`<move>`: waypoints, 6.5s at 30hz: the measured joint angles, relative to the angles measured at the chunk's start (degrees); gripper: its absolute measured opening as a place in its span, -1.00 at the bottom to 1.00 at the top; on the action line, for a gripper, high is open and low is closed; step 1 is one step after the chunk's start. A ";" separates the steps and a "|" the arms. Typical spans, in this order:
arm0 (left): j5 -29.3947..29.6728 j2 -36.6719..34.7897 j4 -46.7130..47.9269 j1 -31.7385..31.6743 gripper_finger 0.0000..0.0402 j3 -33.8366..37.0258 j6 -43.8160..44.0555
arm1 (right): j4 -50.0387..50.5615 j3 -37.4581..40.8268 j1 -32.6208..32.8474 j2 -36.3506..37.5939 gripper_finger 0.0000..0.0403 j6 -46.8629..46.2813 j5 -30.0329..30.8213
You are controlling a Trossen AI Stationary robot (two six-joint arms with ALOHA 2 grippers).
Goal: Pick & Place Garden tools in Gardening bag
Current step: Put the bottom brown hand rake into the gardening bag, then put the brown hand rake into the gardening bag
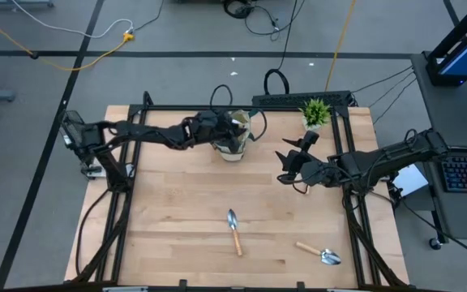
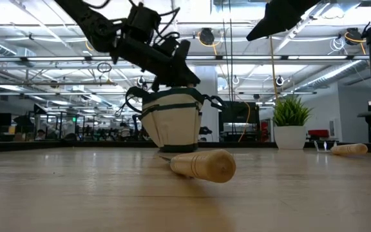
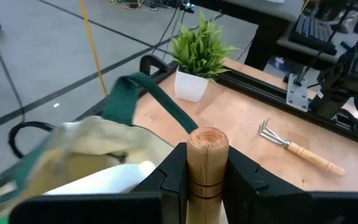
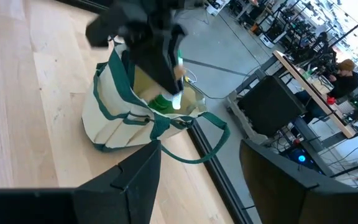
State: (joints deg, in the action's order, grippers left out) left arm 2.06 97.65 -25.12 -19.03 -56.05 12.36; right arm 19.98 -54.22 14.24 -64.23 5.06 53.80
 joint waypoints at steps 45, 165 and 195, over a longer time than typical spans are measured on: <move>-0.71 -26.27 23.32 5.03 0.28 -0.09 -0.40 | 33.01 -3.10 -4.12 0.22 0.05 -43.34 -15.27; 1.08 -29.12 20.50 5.67 0.28 6.10 3.58 | 10.27 19.91 -4.39 -10.67 -0.71 20.29 -41.86; -3.27 -29.12 20.71 5.50 0.28 6.10 -1.26 | -2.81 -11.91 -6.75 -10.31 -0.71 -4.50 -47.62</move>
State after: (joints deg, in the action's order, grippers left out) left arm -1.22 68.53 -4.42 -13.53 -49.95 11.10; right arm 17.17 -66.13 7.49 -74.53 0.56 6.18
